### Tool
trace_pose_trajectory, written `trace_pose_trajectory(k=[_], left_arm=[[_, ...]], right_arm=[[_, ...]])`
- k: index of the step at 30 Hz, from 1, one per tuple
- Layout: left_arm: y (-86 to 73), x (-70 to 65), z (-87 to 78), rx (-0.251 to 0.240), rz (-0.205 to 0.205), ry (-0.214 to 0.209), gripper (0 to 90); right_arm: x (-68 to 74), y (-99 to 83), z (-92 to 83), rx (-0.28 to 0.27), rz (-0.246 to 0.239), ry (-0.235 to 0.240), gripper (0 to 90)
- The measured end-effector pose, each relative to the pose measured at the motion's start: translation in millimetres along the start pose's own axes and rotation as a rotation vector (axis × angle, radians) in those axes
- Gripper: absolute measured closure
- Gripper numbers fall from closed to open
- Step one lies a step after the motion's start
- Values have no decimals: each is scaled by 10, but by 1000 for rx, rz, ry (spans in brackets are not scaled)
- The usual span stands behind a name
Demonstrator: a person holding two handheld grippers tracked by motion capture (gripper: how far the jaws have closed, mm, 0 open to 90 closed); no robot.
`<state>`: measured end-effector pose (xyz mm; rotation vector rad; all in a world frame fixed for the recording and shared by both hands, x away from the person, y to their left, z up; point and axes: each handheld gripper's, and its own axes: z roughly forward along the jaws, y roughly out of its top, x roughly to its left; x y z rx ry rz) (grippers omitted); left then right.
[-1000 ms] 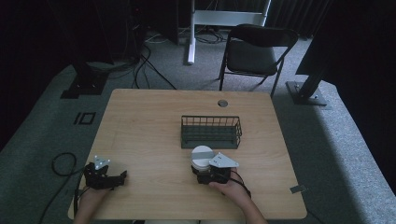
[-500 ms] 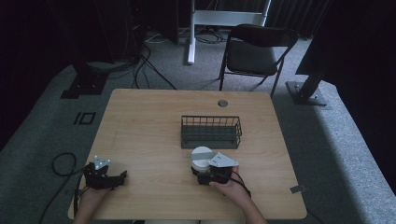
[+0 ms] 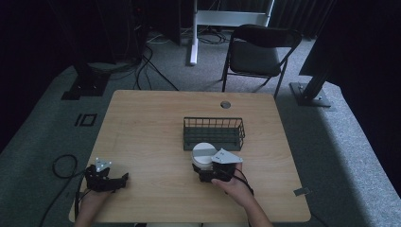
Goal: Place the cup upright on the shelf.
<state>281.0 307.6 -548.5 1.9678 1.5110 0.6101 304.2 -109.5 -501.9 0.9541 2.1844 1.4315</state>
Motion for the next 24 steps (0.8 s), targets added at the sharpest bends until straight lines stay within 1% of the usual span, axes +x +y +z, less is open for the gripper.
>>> trace_pose_trajectory(k=[1,2,4,5,14,16,24], left_arm=[[0,0,0,0,0,0,1],[0,0,0,0,0,0,2],[0,0,1,-1,0,0,1],[0,0,0,0,0,0,1],[0,-1,0,0,-1,0,2],[0,-1,1,-1,-1,0,2],[0,0,1,-1,0,0,2]], right_arm=[[3,24,-5,-7,5,-3,184],[2,48,-8,-6,-3,1,184],[6,73,-13,-9,-3,1,185],[5,98,-17,-15,4,3,184],[-16,363,-59,-57,-8,4,184],[-20,412,-66,-70,-4,-3,184],[-60,601,-43,-84,-3,-30,184]])
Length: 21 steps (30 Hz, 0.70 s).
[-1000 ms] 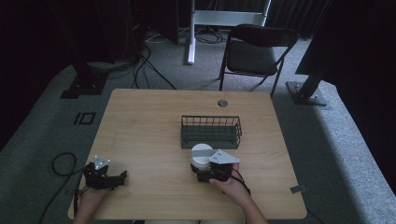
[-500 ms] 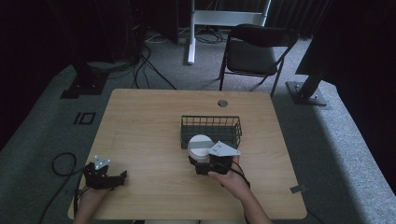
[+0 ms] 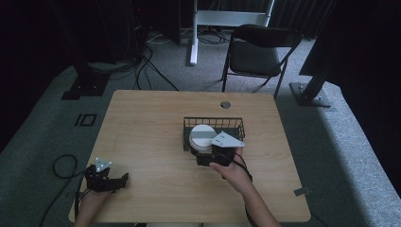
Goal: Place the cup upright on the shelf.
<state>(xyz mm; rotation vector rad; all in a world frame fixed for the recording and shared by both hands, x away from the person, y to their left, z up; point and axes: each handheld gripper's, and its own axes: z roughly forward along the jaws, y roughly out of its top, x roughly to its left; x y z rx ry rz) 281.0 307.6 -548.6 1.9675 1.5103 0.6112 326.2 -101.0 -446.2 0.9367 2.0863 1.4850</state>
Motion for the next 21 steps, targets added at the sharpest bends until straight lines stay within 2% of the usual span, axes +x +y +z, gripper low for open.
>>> trace_pose_trajectory(k=[10,16,21], left_arm=[[0,0,0,0,0,0,2],[0,0,0,0,0,0,2],[0,0,-1,1,0,0,2]], right_arm=[[-88,254,45,-30,-2,-48,184],[-211,379,70,-47,21,-92,184],[-372,432,108,-38,42,-158,185]])
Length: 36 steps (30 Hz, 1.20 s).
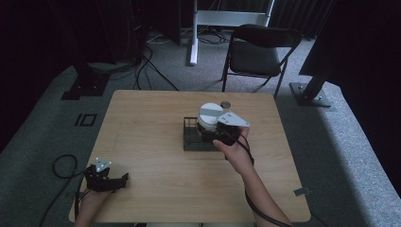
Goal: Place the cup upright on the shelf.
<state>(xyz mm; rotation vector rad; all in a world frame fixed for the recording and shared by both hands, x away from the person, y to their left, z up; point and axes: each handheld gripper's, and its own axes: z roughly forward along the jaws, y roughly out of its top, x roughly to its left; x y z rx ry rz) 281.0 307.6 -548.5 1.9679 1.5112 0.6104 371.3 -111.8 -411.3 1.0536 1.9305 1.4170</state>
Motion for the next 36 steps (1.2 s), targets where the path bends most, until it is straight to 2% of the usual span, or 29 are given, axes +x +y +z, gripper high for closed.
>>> trace_pose_trajectory(k=[7,17,27,36], left_arm=[[0,0,0,0,0,-1,2],[0,0,0,0,0,0,2],[0,0,0,0,0,0,1],[0,0,0,0,0,0,2]], right_arm=[[-157,-38,84,9,36,-53,185],[-321,-149,270,60,43,-133,185],[-317,-237,440,120,82,-150,185],[-304,-292,518,161,92,-148,185]])
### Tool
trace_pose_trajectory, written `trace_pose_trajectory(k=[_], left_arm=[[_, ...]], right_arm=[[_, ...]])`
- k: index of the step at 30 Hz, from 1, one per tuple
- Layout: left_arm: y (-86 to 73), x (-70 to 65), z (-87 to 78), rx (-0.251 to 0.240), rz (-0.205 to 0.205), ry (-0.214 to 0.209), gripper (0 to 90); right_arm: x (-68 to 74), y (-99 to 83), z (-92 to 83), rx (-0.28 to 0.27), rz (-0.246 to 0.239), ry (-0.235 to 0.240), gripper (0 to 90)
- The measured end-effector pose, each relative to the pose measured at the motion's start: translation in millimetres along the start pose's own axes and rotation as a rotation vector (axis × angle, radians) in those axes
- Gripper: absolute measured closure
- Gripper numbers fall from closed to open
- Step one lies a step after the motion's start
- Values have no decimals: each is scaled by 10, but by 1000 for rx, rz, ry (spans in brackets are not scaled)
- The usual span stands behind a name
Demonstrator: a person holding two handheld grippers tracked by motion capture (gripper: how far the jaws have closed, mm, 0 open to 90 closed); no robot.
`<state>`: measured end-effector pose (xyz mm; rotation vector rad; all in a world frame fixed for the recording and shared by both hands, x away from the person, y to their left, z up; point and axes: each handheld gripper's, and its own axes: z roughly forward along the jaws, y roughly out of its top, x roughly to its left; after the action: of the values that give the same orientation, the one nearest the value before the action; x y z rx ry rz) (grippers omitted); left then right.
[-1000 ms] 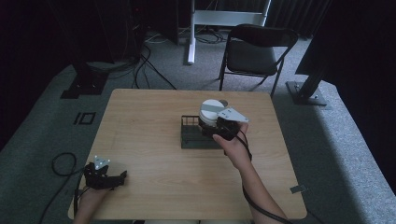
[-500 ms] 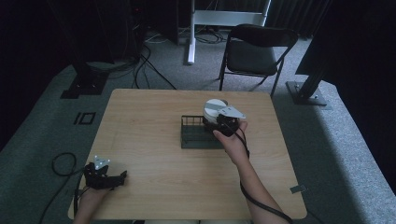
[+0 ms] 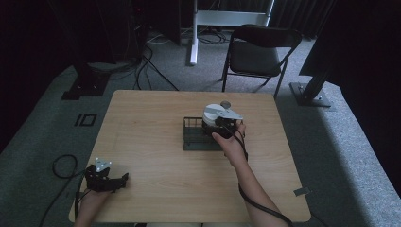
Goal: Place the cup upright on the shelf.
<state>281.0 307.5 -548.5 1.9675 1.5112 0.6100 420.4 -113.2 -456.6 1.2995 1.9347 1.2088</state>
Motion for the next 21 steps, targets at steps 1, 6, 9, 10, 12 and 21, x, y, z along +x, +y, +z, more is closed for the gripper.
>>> trace_pose_trajectory(k=[1,6,9,10,12,21], left_arm=[[0,0,0,0,0,0,2],[0,0,0,0,0,0,2],[0,0,0,0,0,0,2],[0,0,0,0,0,0,2],[0,0,0,0,0,0,2],[0,0,0,-1,0,0,2]], right_arm=[[-2,-3,5,-1,6,-1,184],[5,-12,27,18,2,8,184],[26,-24,46,27,-5,10,184],[32,-28,54,30,-11,4,184],[36,-36,69,37,-2,6,184],[38,-91,121,74,-16,1,185]])
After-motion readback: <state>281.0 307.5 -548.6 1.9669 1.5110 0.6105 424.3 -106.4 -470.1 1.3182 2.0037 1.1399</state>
